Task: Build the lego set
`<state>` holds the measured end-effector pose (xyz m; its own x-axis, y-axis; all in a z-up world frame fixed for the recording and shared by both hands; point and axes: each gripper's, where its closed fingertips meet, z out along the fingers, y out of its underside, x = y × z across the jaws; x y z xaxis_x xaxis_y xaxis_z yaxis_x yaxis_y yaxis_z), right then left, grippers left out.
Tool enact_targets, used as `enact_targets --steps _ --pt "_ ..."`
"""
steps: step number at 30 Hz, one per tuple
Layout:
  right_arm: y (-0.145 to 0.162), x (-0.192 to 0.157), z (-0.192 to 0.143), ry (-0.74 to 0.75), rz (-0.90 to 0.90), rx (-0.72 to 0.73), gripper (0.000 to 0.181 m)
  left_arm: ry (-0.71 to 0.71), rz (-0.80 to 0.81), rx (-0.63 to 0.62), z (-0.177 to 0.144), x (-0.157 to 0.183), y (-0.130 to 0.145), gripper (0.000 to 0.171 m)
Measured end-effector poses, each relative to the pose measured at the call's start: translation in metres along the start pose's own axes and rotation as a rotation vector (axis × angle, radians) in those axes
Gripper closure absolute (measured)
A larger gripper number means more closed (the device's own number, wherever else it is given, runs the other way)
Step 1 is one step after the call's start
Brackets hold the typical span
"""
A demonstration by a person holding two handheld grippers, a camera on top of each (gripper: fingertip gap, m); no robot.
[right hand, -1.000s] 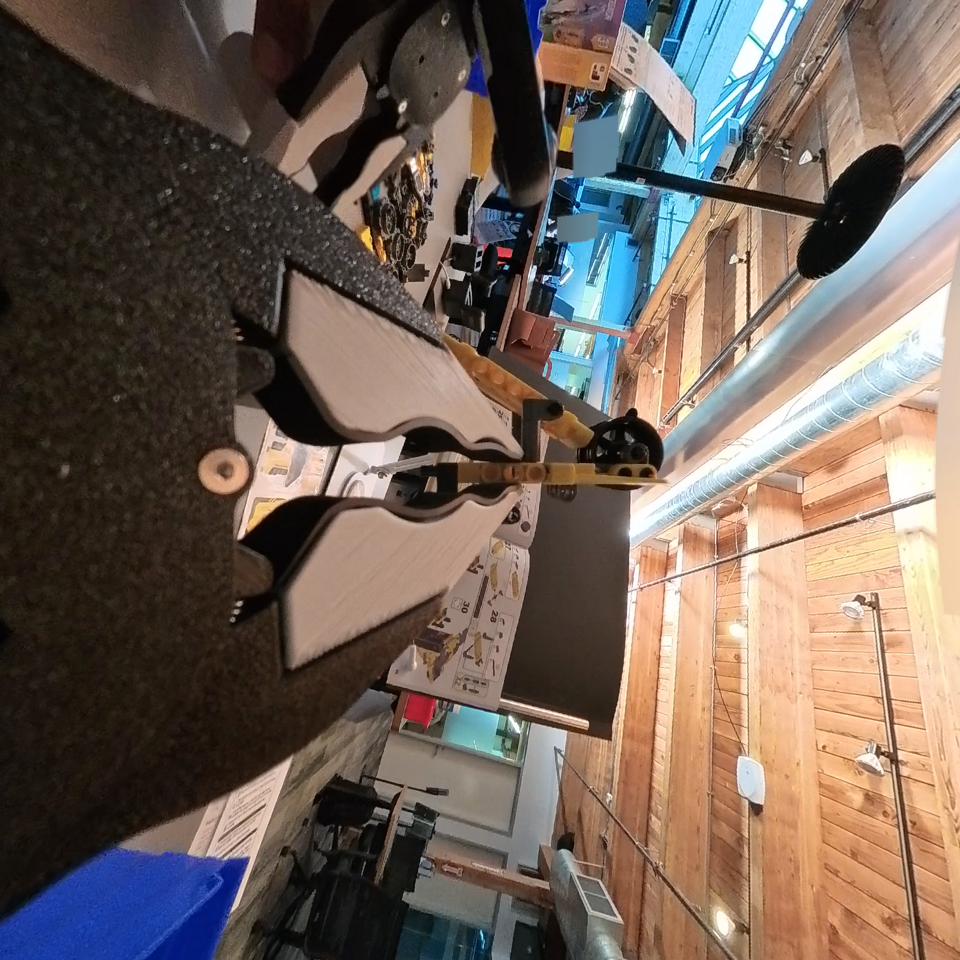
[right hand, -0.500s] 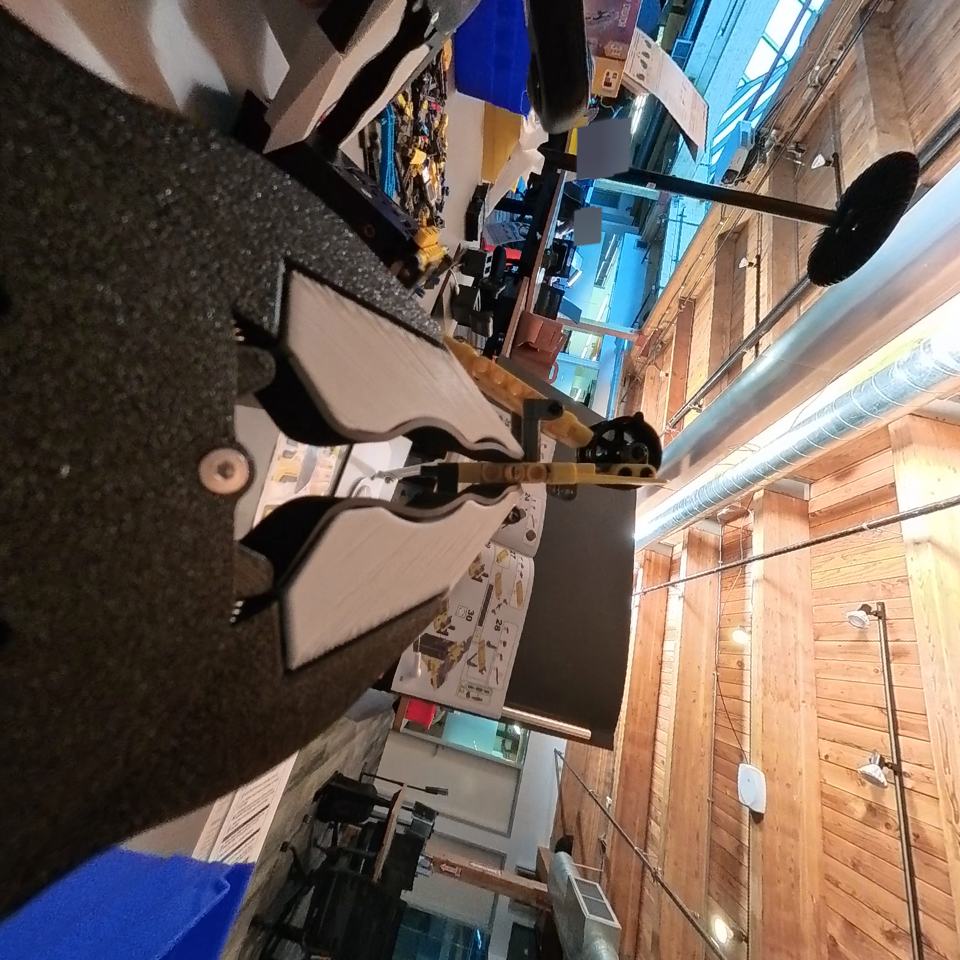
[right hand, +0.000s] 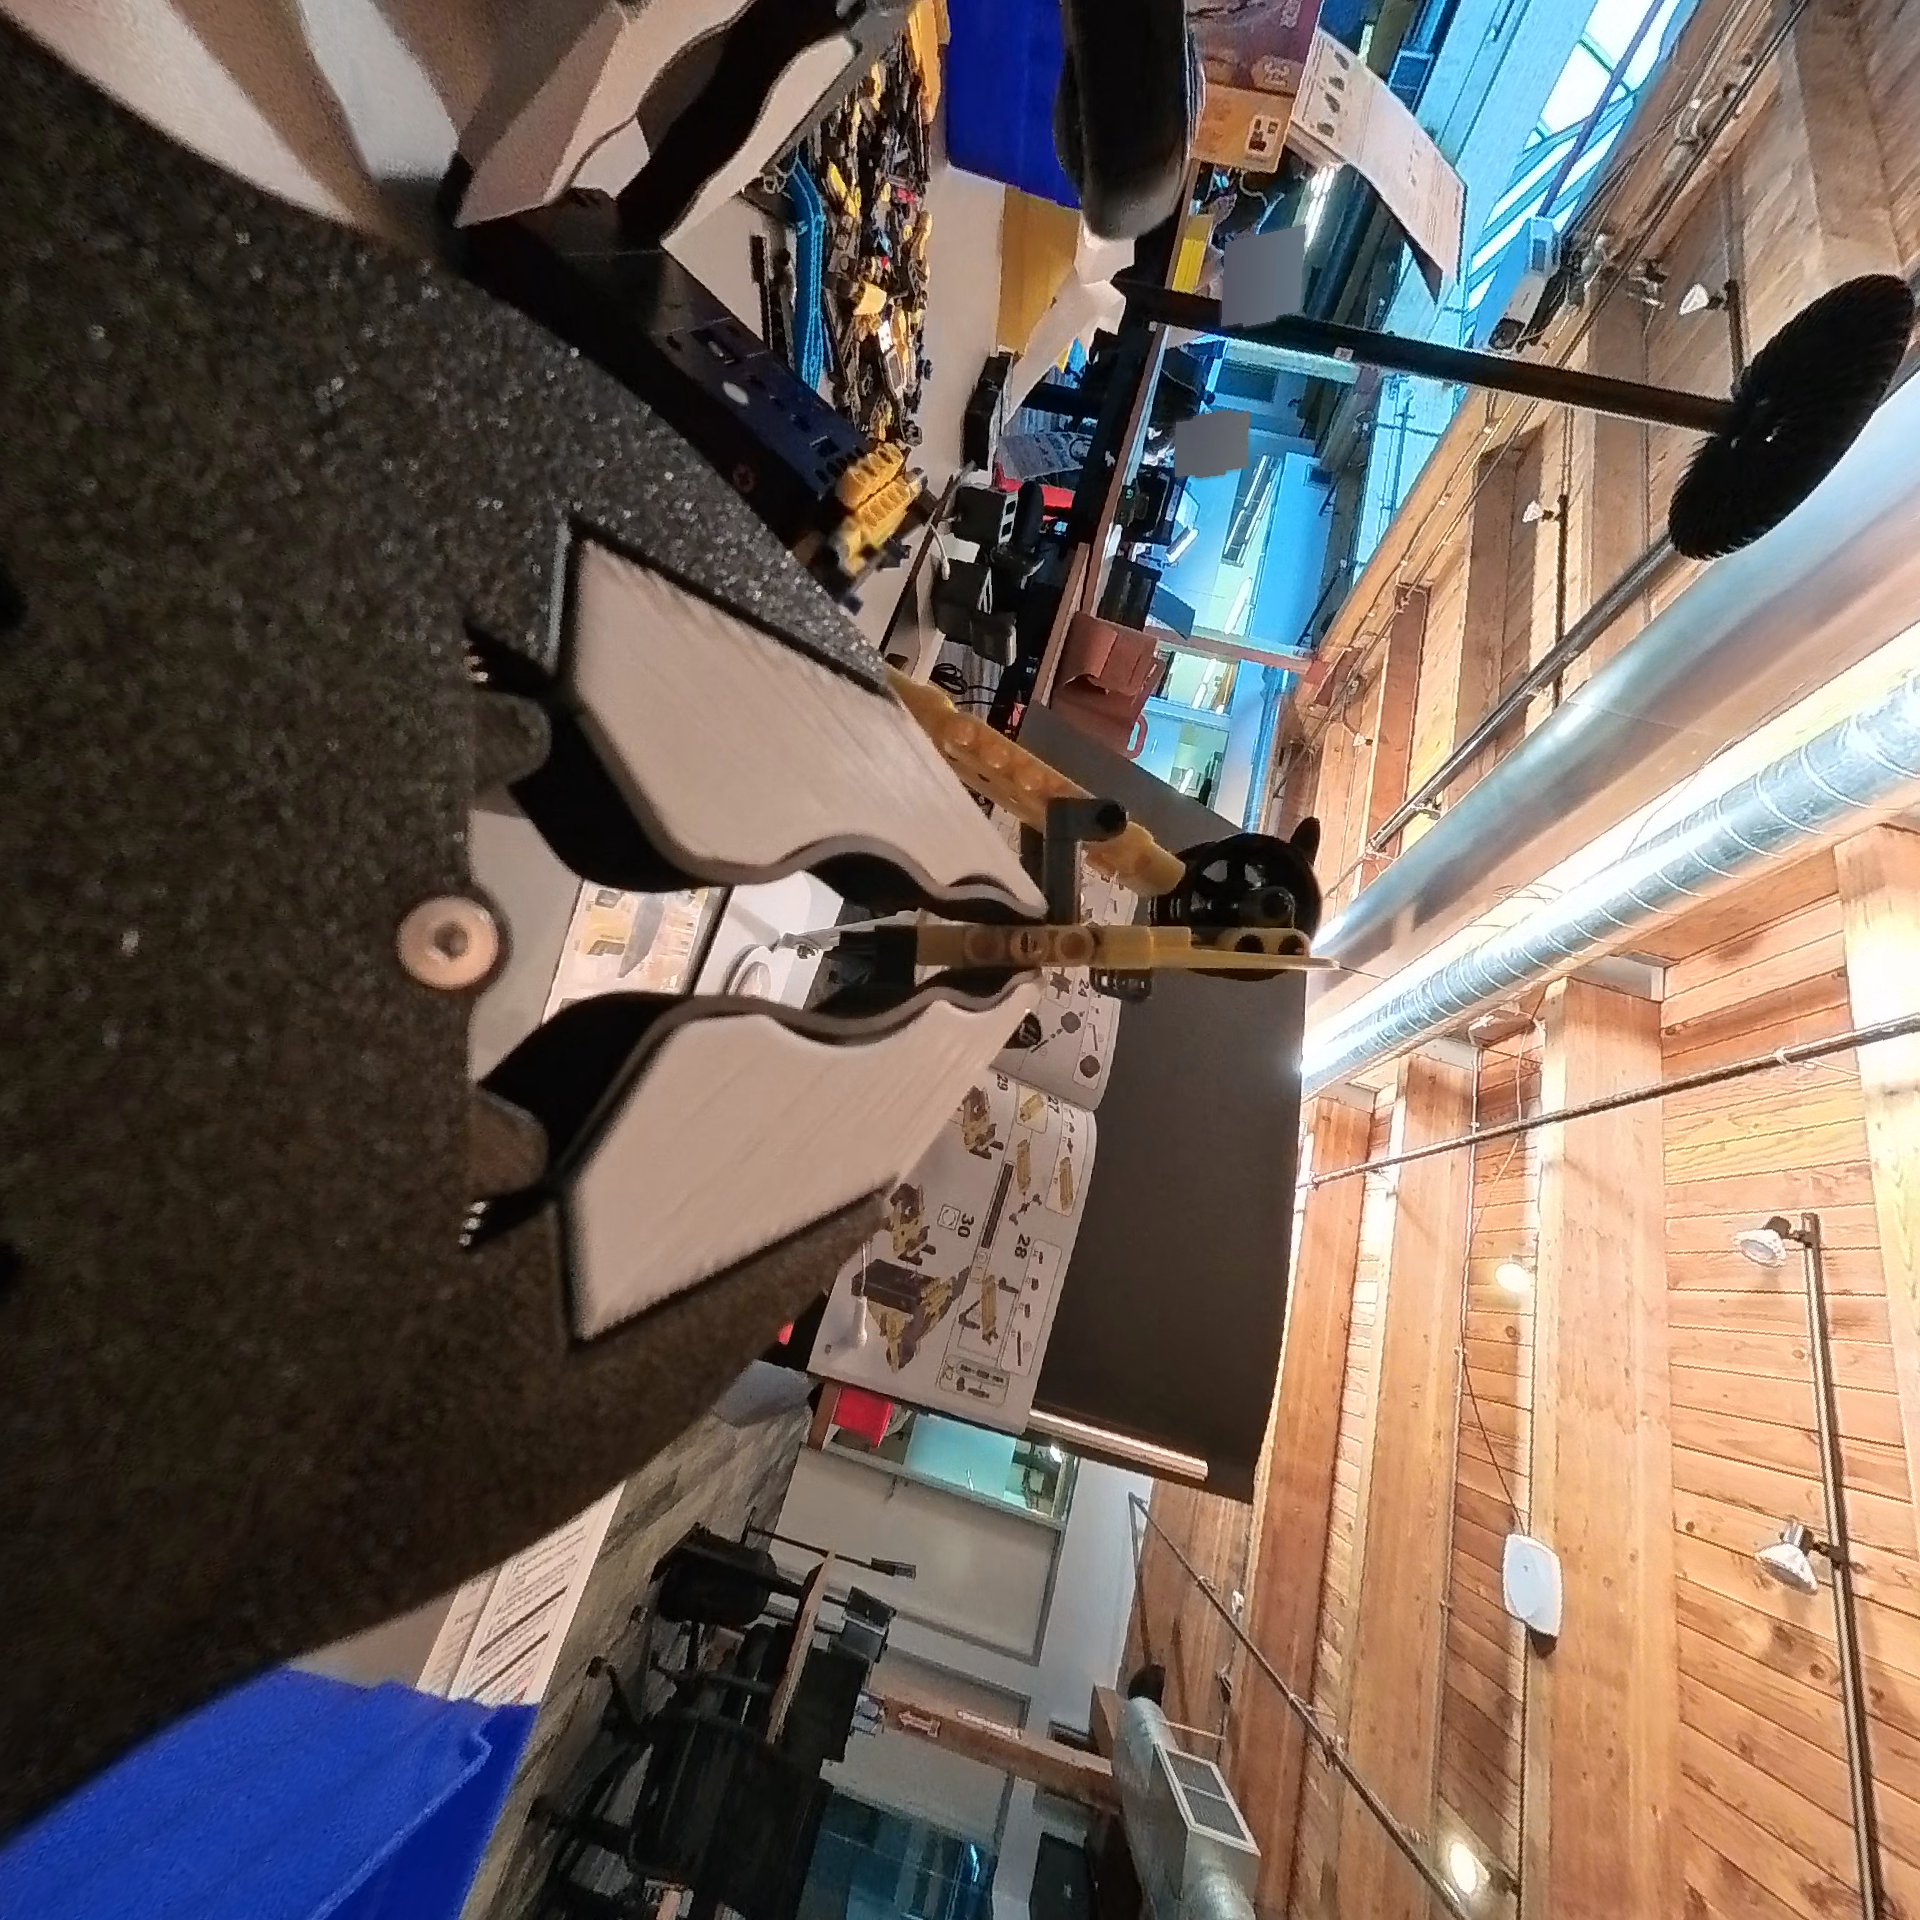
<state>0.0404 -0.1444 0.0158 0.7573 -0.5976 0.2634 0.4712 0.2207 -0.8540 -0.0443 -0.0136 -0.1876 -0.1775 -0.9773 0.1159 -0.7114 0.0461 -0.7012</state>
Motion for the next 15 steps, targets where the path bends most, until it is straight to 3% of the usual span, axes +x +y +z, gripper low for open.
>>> enact_targets --steps 6,15 --pt "0.001 0.0 0.0 0.001 0.0 -0.007 0.174 0.135 -0.058 0.011 0.001 0.028 -0.004 0.112" --pt "0.002 0.002 -0.001 -0.002 0.032 -0.012 0.175 0.17 -0.006 -0.002 0.009 0.052 -0.007 0.112"
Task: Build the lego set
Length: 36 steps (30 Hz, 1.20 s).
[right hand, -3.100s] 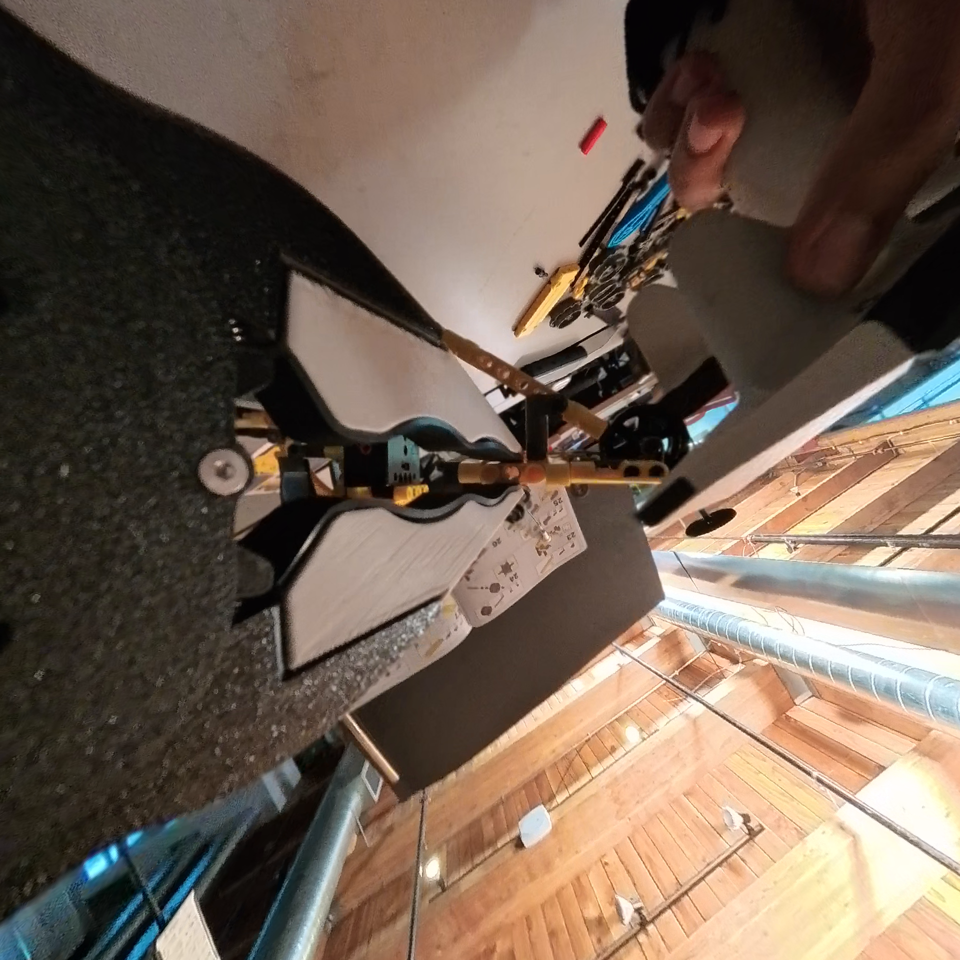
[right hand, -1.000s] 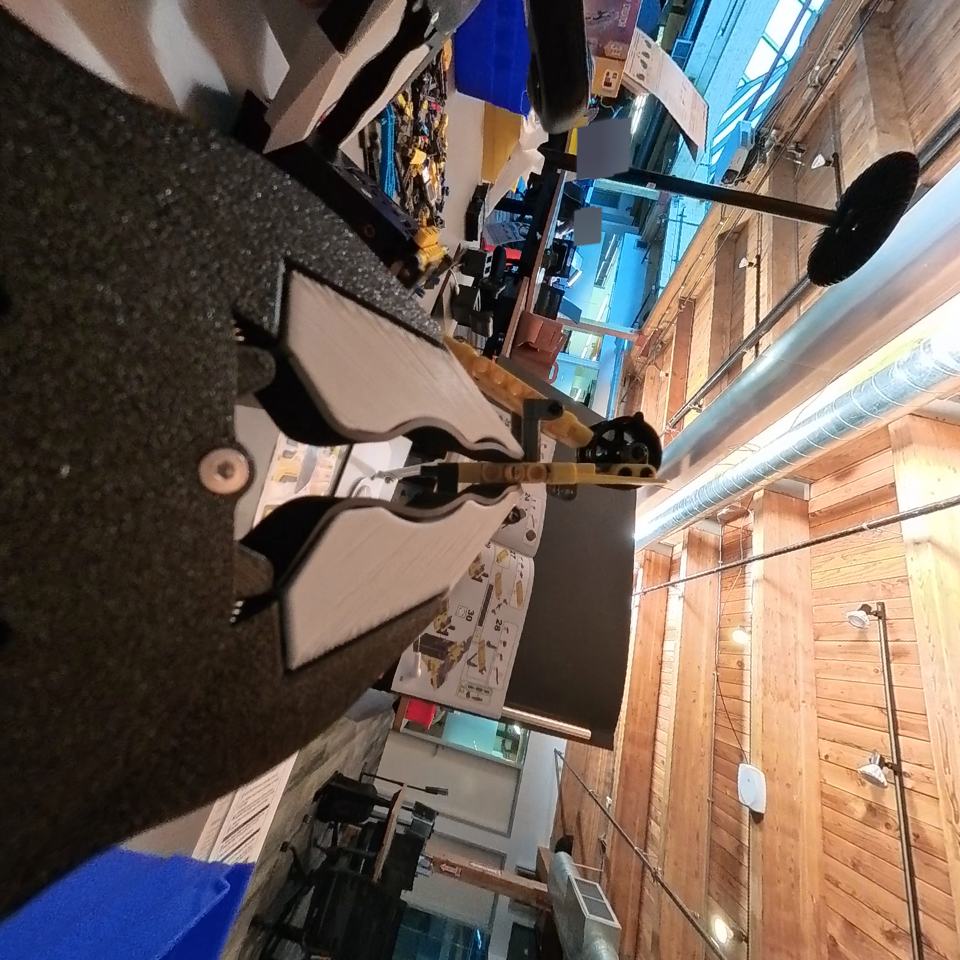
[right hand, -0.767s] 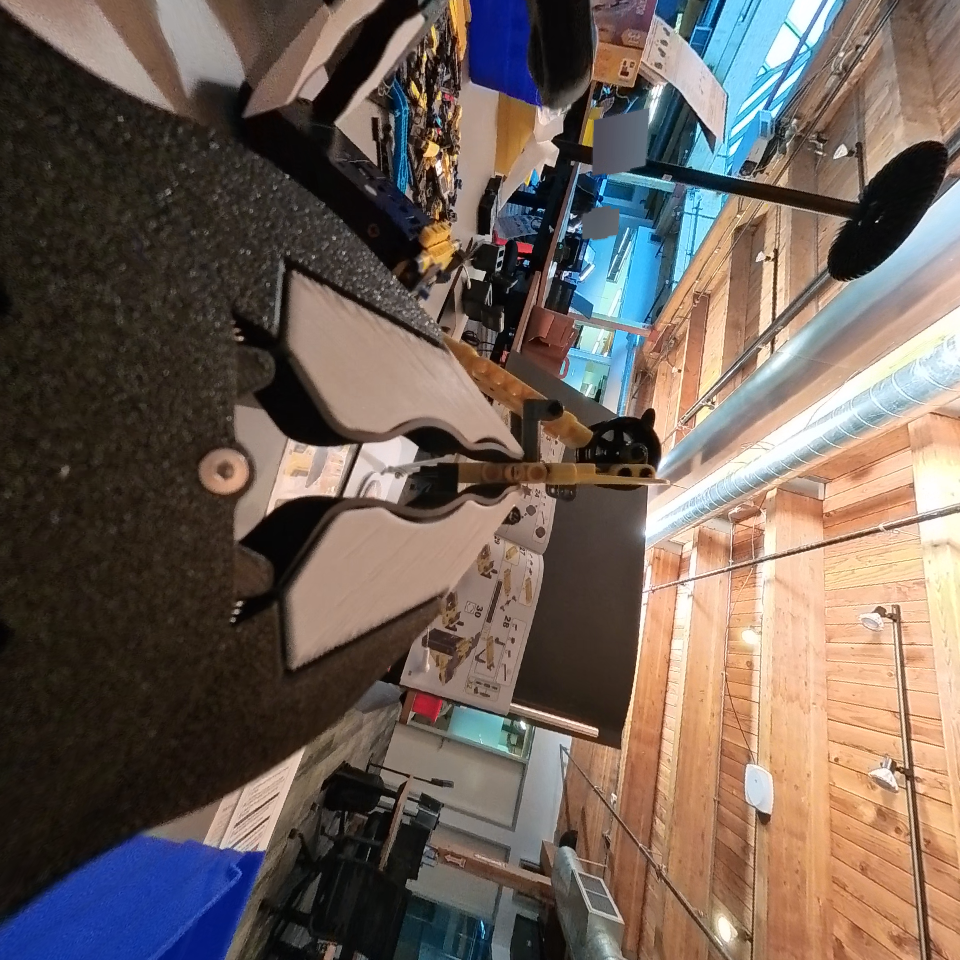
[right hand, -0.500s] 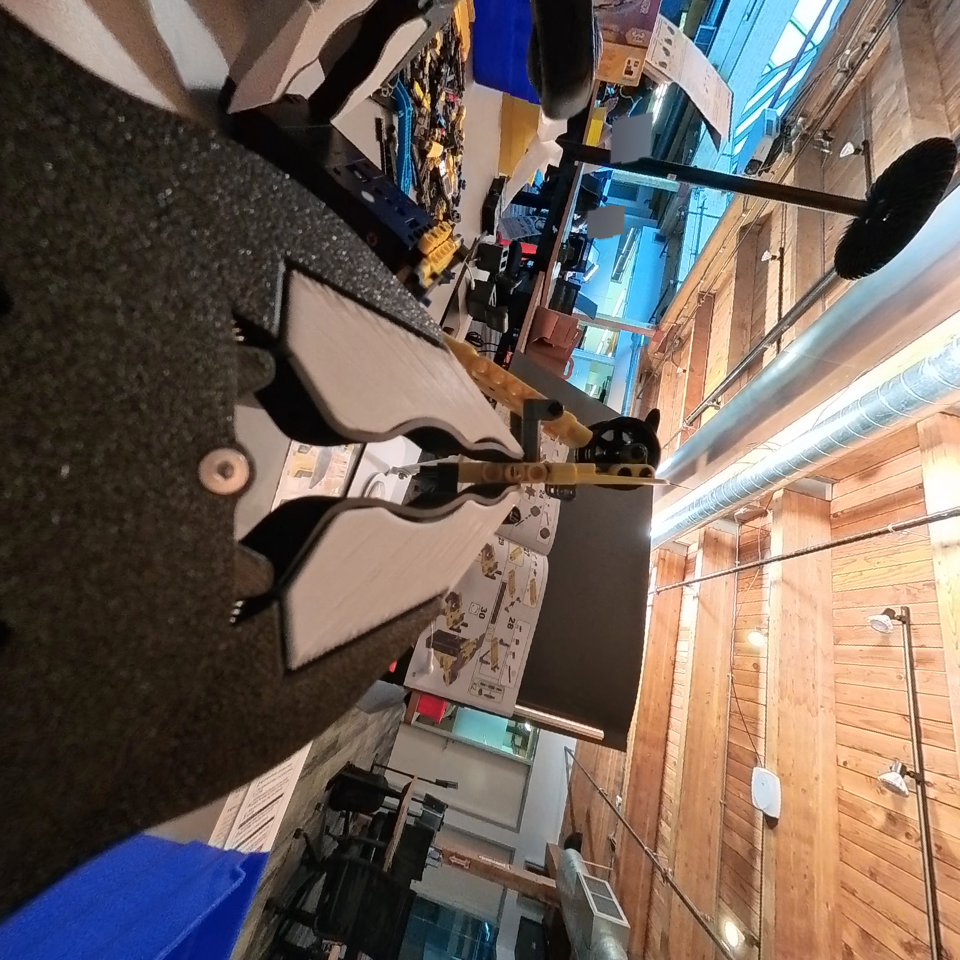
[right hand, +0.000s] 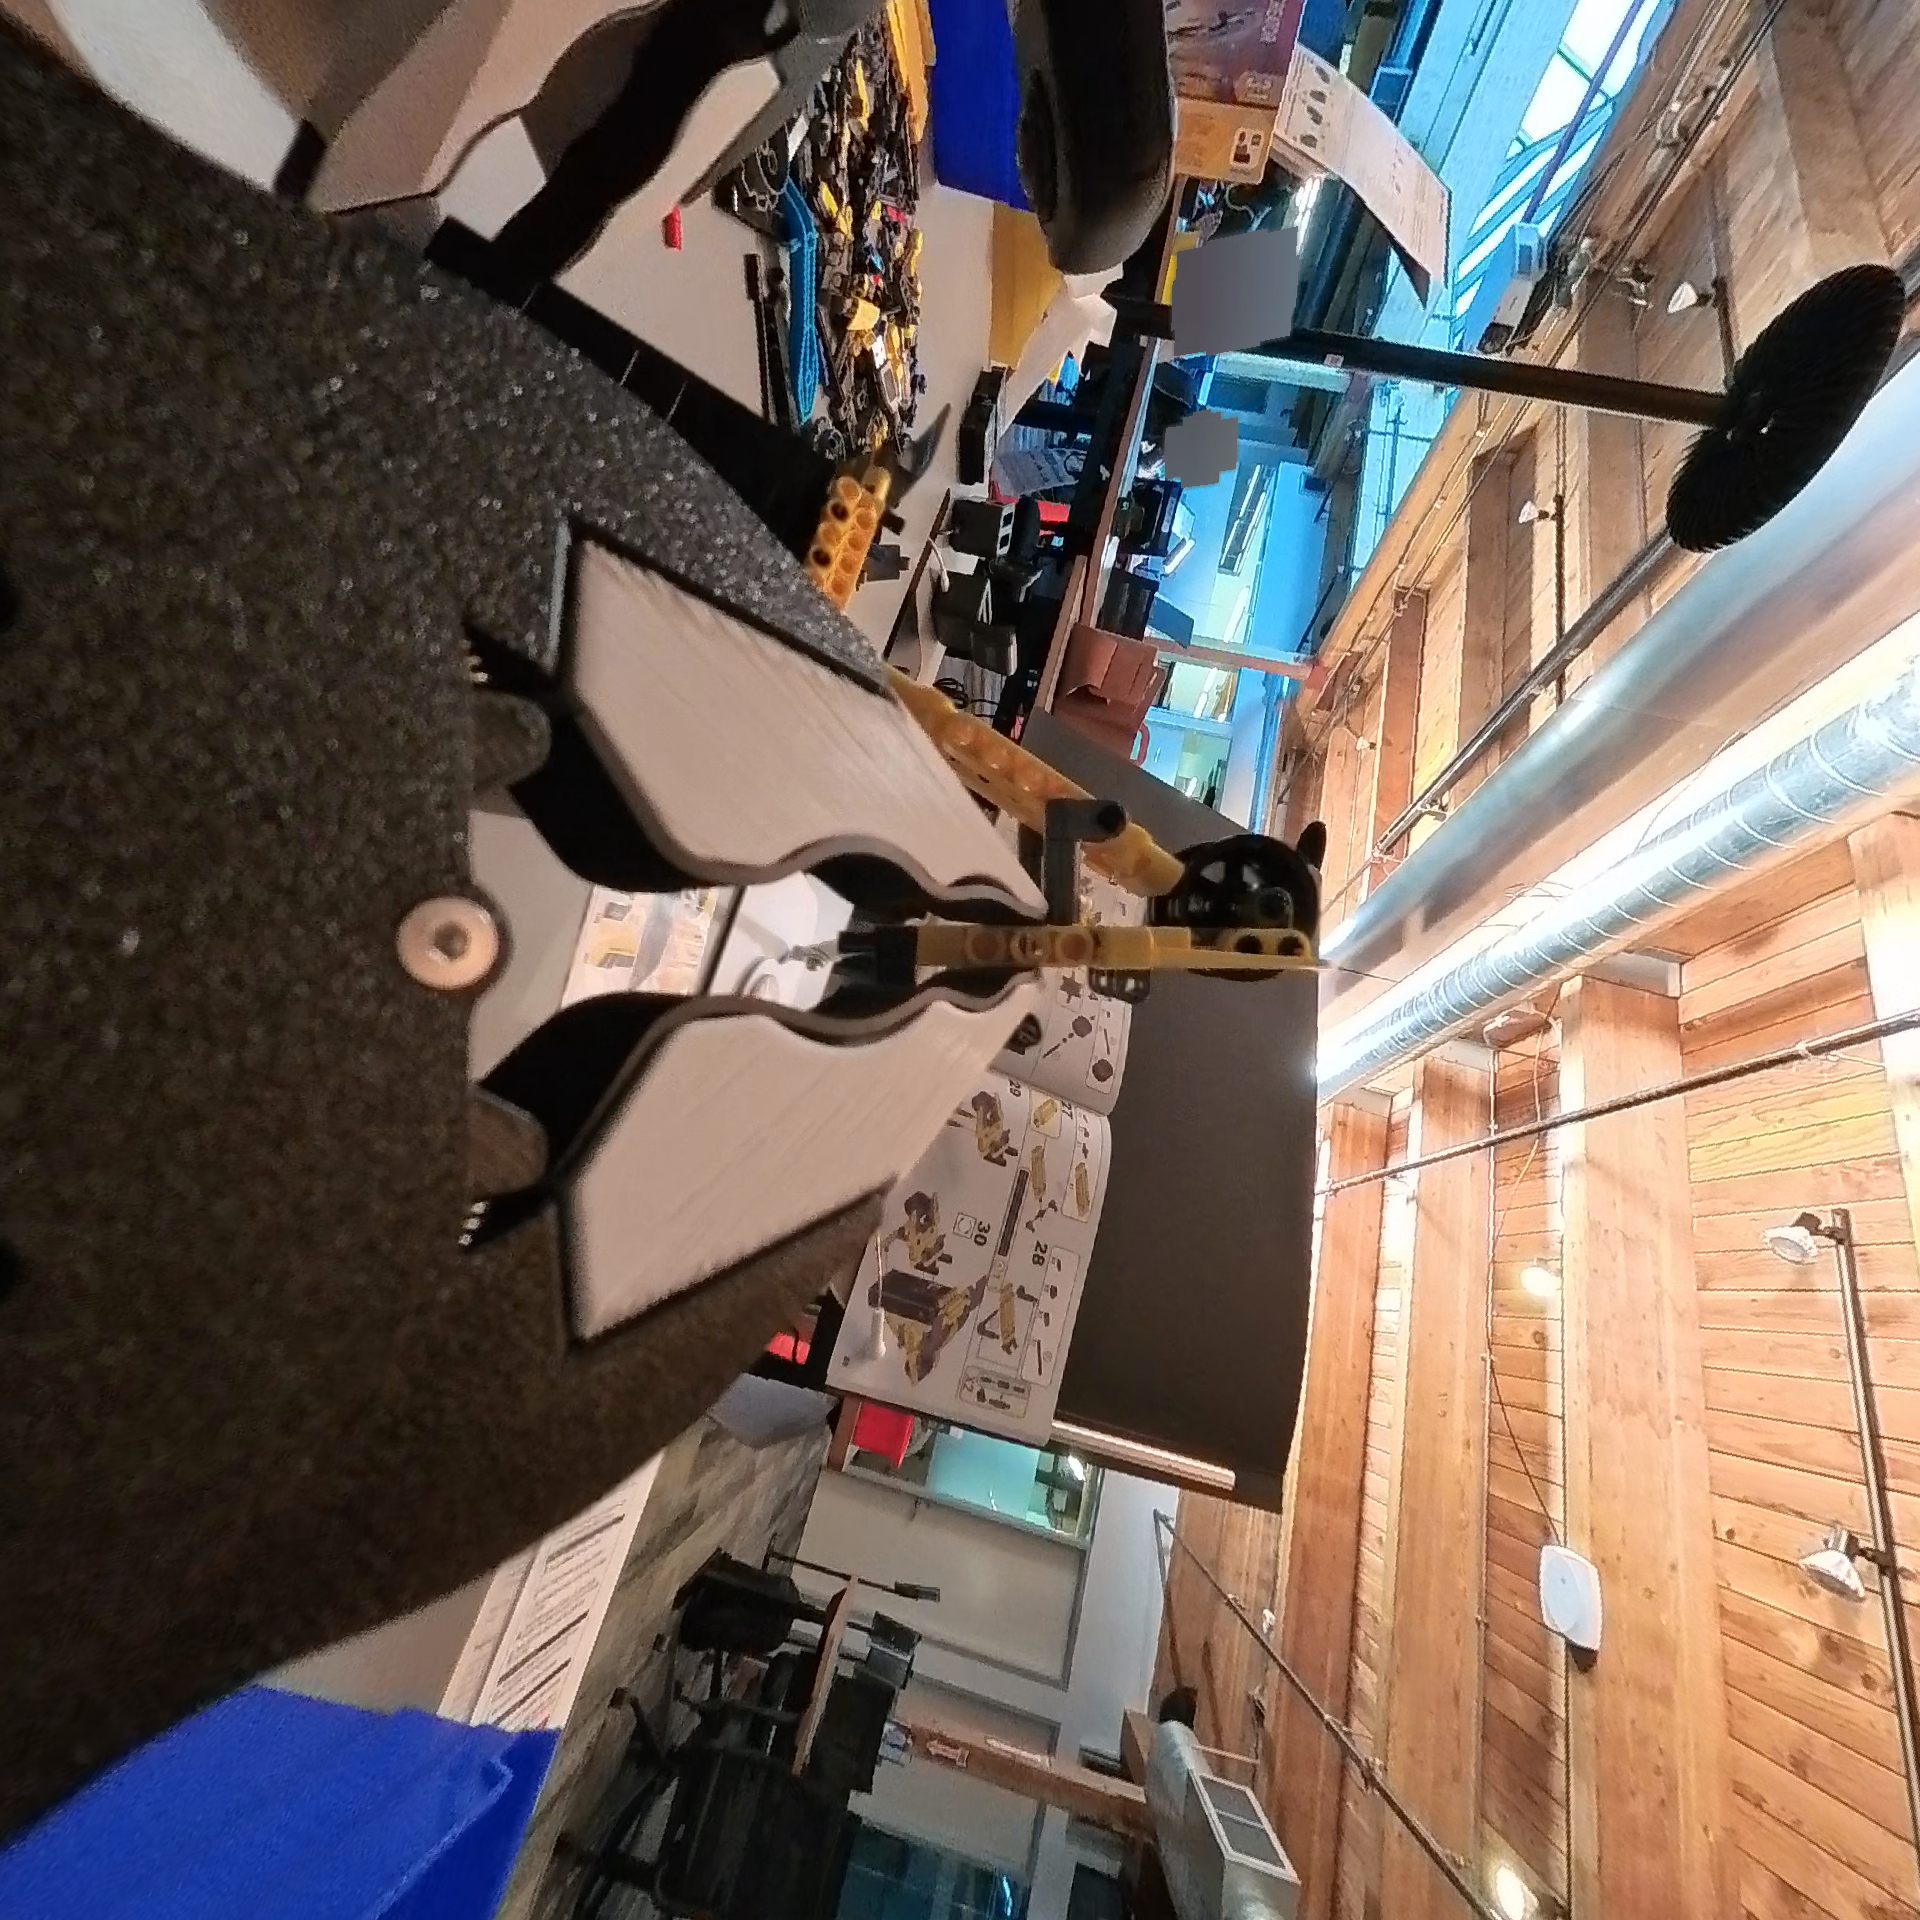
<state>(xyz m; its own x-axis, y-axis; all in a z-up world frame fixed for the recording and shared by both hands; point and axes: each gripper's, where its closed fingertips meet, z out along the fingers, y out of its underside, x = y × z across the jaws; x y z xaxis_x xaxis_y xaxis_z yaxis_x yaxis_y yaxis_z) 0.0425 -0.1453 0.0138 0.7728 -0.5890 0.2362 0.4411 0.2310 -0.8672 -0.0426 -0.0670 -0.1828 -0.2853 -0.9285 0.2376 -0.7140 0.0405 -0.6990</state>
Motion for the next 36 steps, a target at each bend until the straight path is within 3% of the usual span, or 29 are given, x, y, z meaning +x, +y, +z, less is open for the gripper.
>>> enact_targets --steps 10,15,20,26,29,36 --pt "0.007 0.003 0.001 -0.039 0.162 -0.027 0.175 0.201 -0.011 0.047 0.015 0.041 -0.011 0.101" --pt "0.008 -0.002 0.001 -0.132 0.34 -0.017 0.175 0.235 0.013 0.078 0.006 0.045 -0.01 0.107" --pt "0.009 -0.009 0.001 -0.186 0.38 -0.014 0.175 0.257 0.005 0.135 -0.006 0.046 -0.012 0.107" --pt "-0.008 -0.036 -0.006 -0.409 0.525 0.07 0.175 0.271 0.079 0.307 -0.025 0.049 -0.032 0.115" --pt "-0.019 -0.048 -0.014 -0.542 0.633 0.114 0.175 0.306 0.128 0.397 -0.038 0.056 -0.04 0.13" --pt "-0.03 -0.056 -0.026 -0.781 0.941 0.145 0.175 0.411 0.223 0.69 -0.097 0.076 -0.079 0.124"
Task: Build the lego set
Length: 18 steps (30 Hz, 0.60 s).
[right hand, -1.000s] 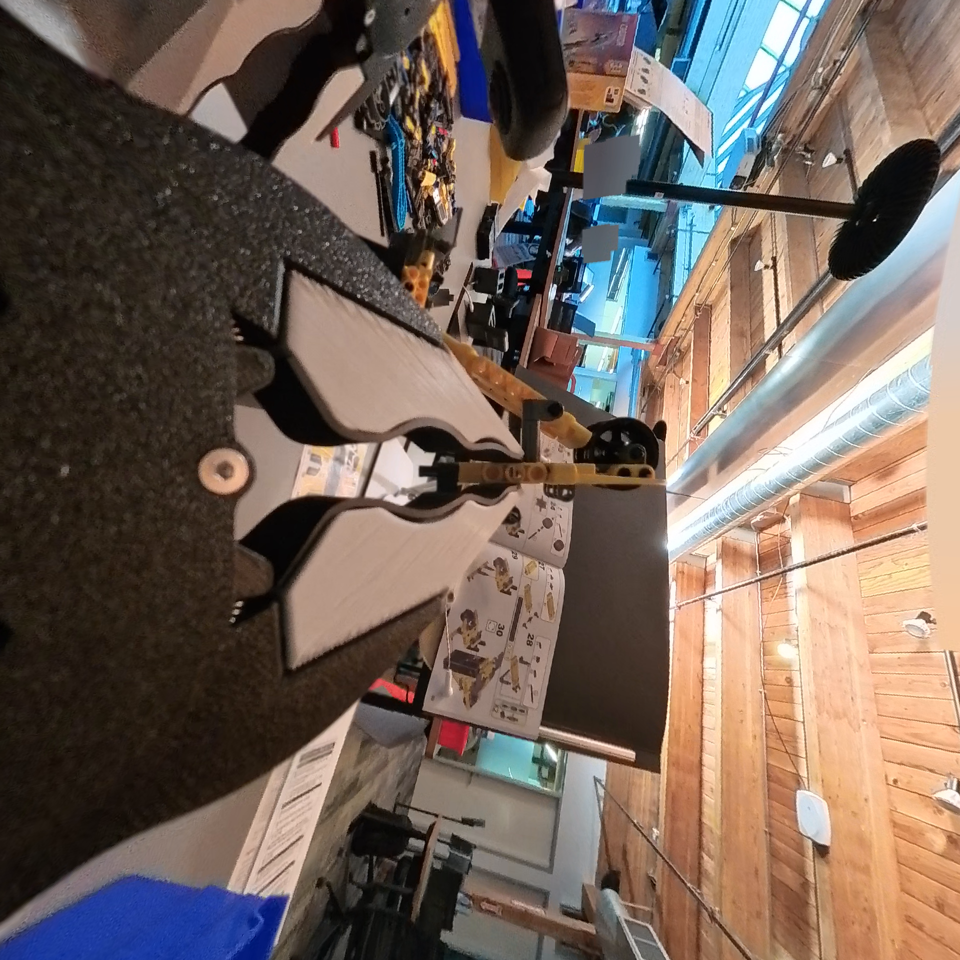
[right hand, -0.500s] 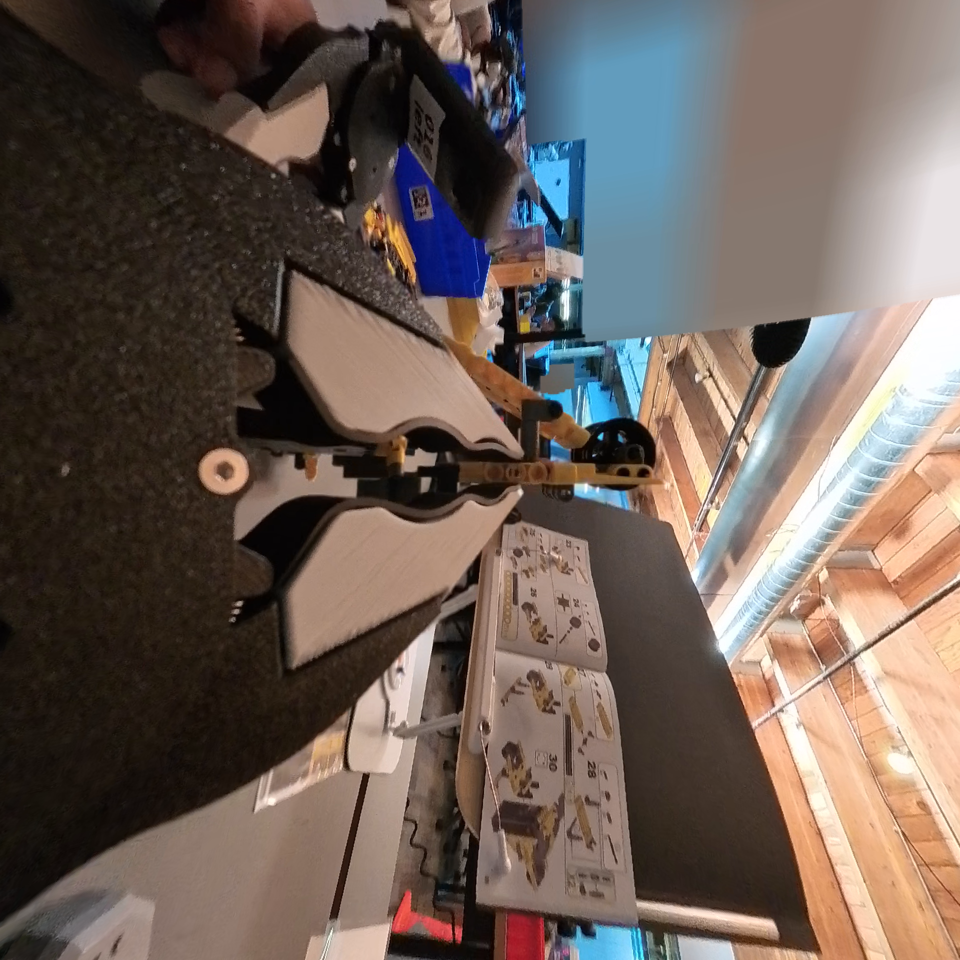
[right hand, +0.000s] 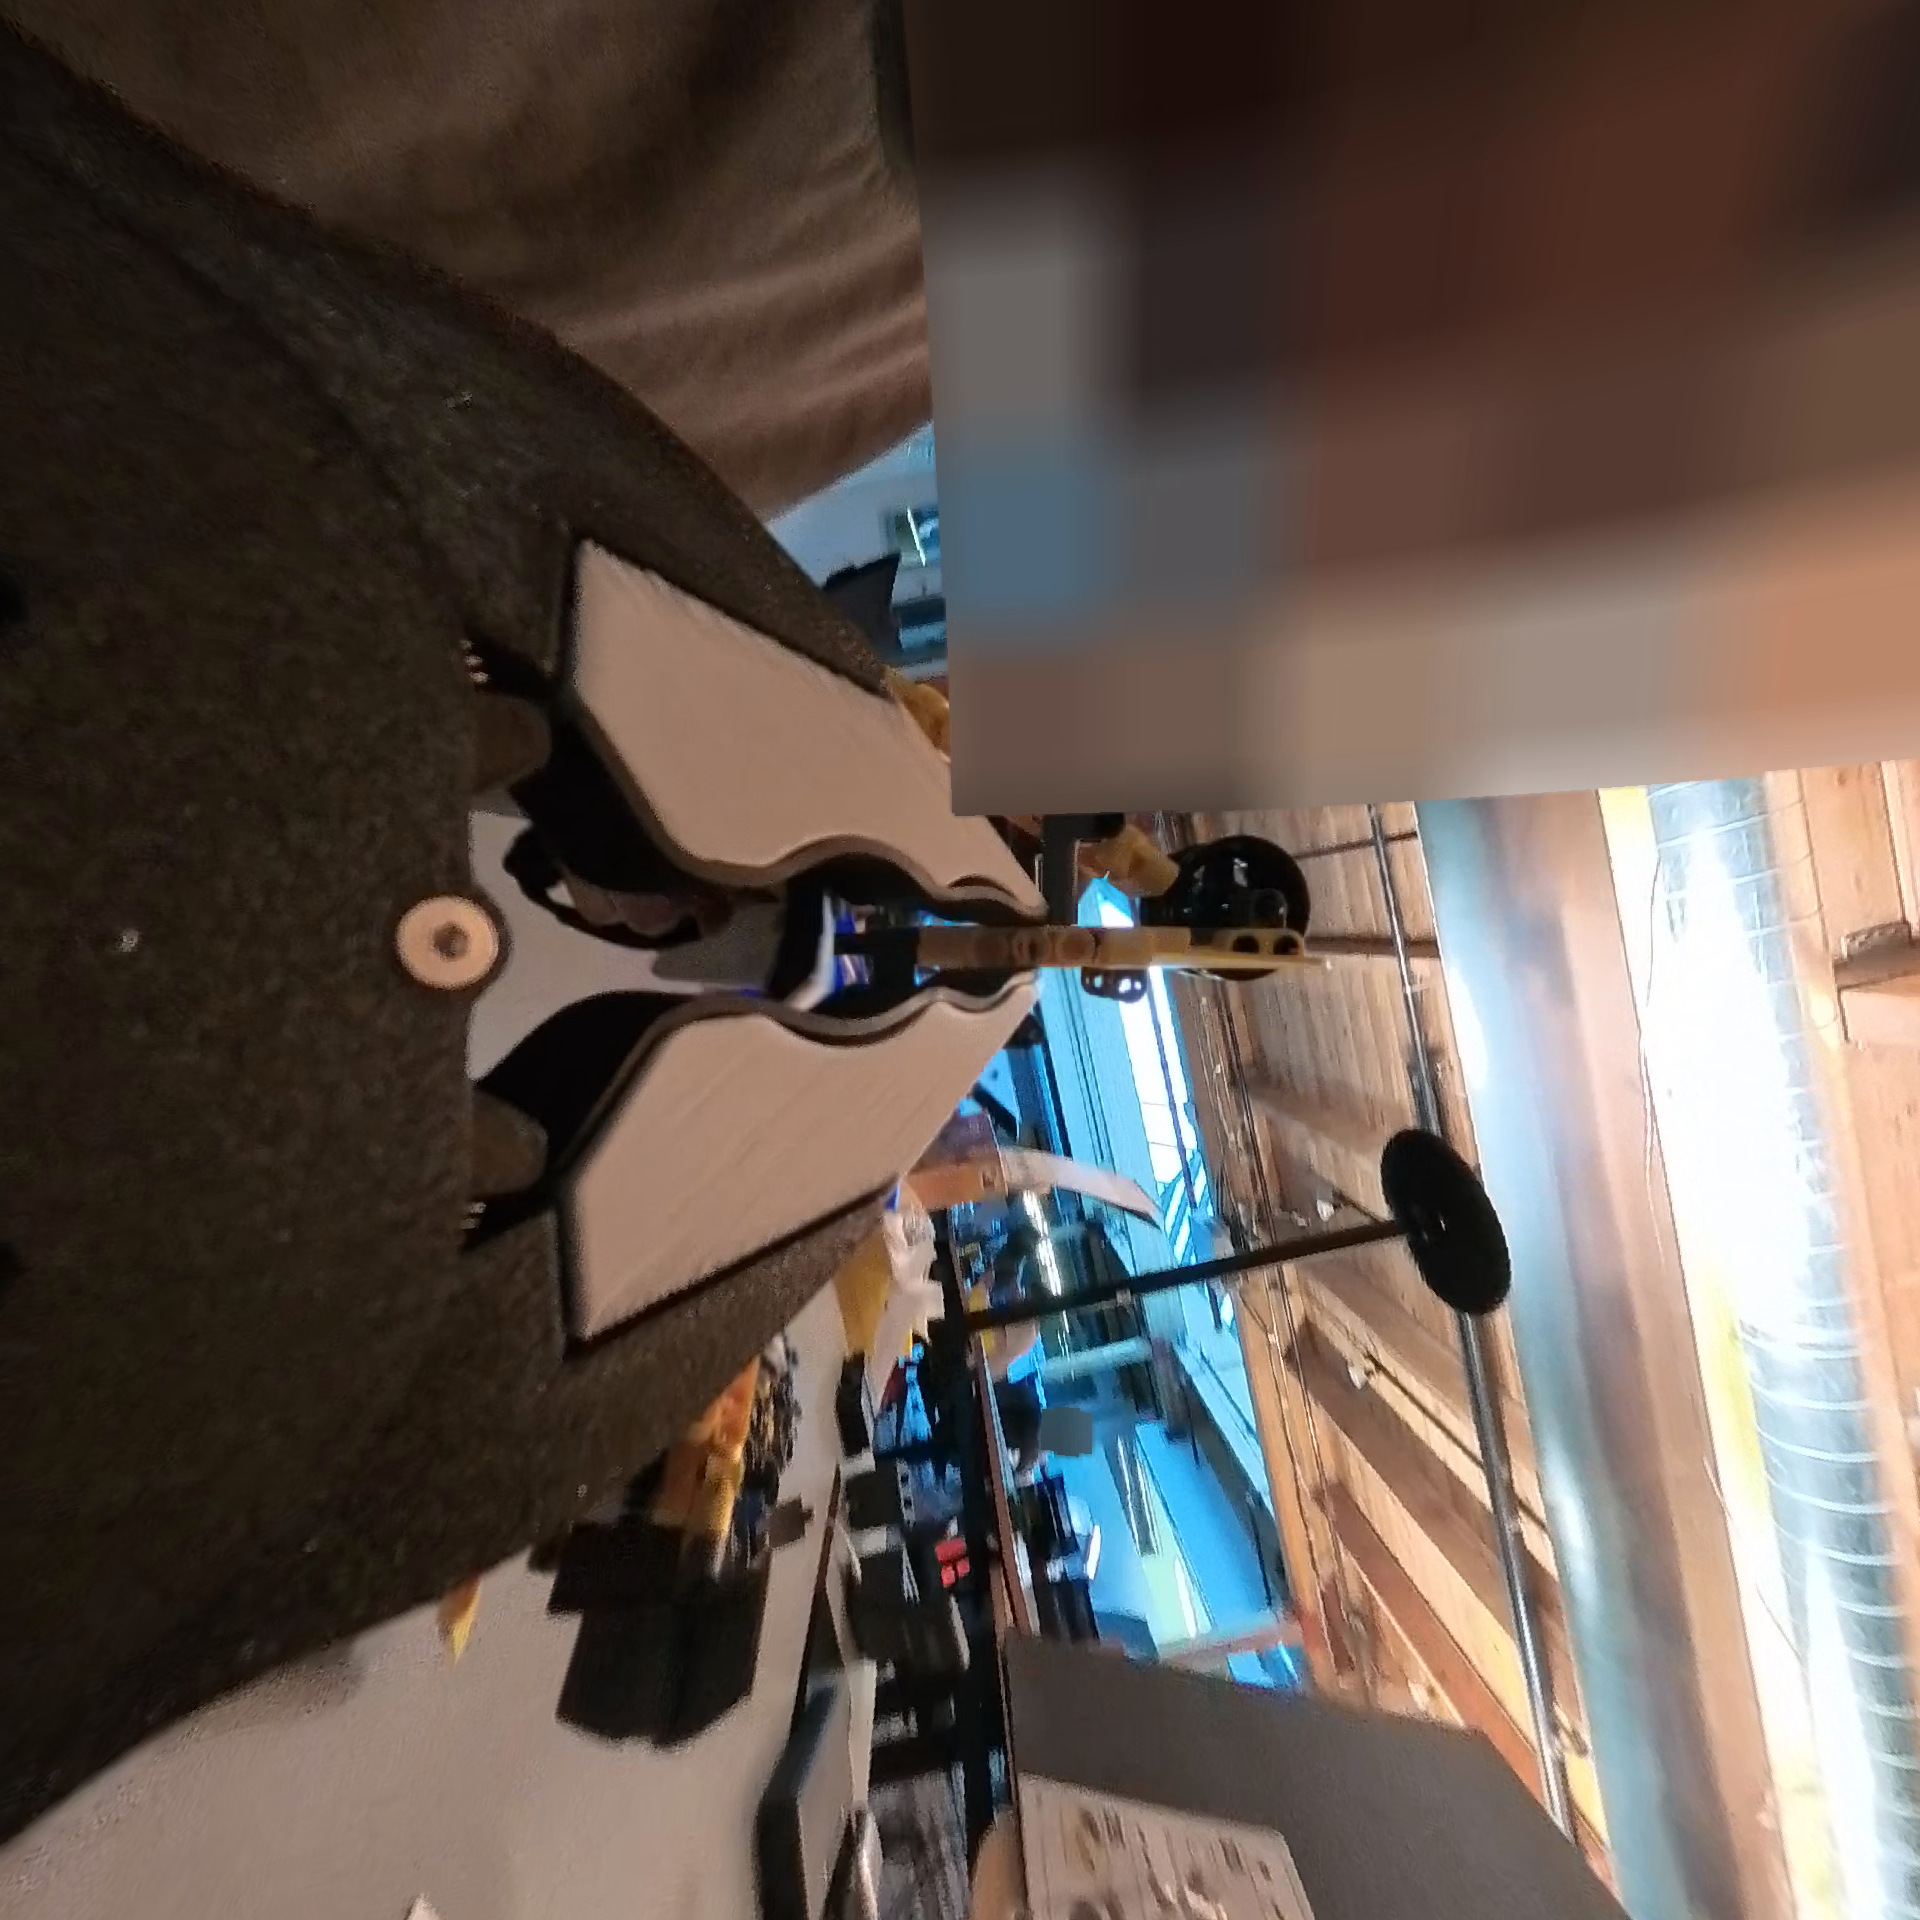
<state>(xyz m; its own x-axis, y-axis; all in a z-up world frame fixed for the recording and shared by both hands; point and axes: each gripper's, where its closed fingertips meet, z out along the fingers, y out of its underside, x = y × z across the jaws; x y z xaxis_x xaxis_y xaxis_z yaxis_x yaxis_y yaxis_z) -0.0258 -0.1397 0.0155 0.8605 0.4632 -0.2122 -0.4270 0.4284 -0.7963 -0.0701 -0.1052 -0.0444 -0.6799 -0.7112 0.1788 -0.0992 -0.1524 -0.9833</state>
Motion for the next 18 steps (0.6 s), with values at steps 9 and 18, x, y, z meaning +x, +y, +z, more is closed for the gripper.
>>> enact_targets --steps 9,18 --pt "0.014 -0.008 0.006 -0.07 0.084 -0.029 0.175 0.141 -0.011 0.116 0.012 0.016 -0.036 0.144" --pt "0.018 -0.005 0.006 -0.075 0.105 -0.043 0.175 -0.079 0.242 0.14 0.011 0.006 -0.04 0.142"
